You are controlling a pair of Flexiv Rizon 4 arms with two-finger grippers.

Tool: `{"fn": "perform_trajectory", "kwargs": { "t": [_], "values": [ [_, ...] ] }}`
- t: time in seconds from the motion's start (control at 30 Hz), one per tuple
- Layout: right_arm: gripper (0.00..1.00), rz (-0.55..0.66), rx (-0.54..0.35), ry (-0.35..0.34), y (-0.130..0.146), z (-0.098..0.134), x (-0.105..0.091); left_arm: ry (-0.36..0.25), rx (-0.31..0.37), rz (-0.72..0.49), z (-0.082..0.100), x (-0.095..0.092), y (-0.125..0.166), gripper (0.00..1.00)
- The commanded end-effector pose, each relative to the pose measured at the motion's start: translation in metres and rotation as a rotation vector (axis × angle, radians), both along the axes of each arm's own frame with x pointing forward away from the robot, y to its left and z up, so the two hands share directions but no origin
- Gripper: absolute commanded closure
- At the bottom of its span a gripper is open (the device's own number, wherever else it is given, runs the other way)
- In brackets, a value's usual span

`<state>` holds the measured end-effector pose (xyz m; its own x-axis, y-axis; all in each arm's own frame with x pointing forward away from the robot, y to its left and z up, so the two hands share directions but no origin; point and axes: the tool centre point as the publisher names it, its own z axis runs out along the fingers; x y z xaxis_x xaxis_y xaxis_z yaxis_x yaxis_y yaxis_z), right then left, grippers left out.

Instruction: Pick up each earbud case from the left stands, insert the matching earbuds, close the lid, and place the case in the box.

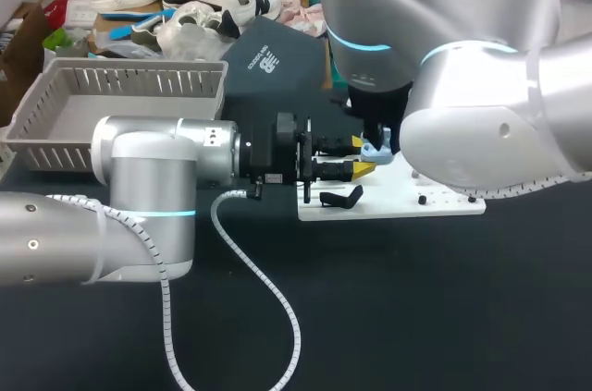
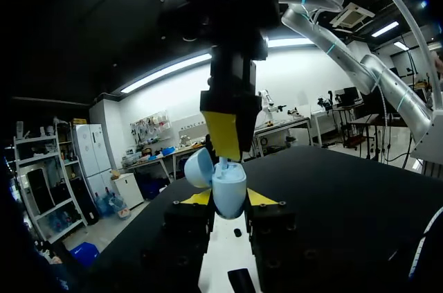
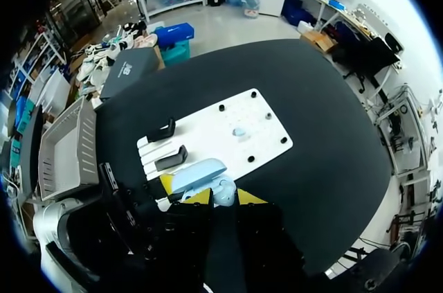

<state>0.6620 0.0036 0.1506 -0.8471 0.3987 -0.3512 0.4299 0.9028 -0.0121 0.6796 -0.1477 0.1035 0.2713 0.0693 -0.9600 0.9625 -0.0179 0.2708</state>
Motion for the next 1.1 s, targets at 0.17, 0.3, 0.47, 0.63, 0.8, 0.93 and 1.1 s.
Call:
{"fn": "perform_trajectory", "kwargs": {
  "t": [0.17,0.3,0.47,0.63,0.8,0.93,1.1],
  "values": [
    [1.0,0.006,-0.003,0.005,0.003,-0.003,0.002,-0.002,-0.002,0.004,0.0,-0.001,0.0,1.0],
    [1.0,0.003,-0.009,0.008,0.004,-0.004,0.001,-0.002,-0.002,0.004,0.0,-0.001,0.0,1.0],
    [1.0,0.014,-0.003,0.01,0.005,-0.005,0.0,-0.002,-0.002,0.004,0.0,-0.001,0.0,1.0],
    [0.73,0.019,0.001,0.009,0.005,-0.006,-0.001,-0.002,-0.002,0.004,0.0,-0.001,0.0,1.0],
    [0.68,0.022,0.004,0.006,0.005,-0.006,-0.002,-0.002,-0.002,0.004,0.0,-0.001,0.0,1.0],
    [0.7,0.029,0.001,-0.004,0.006,-0.003,-0.009,-0.002,-0.002,0.004,0.0,-0.001,0.0,1.0],
    [0.71,0.03,-0.024,-0.015,0.003,0.001,-0.021,-0.002,-0.002,0.004,0.0,-0.001,0.0,1.0]
  ]
}}
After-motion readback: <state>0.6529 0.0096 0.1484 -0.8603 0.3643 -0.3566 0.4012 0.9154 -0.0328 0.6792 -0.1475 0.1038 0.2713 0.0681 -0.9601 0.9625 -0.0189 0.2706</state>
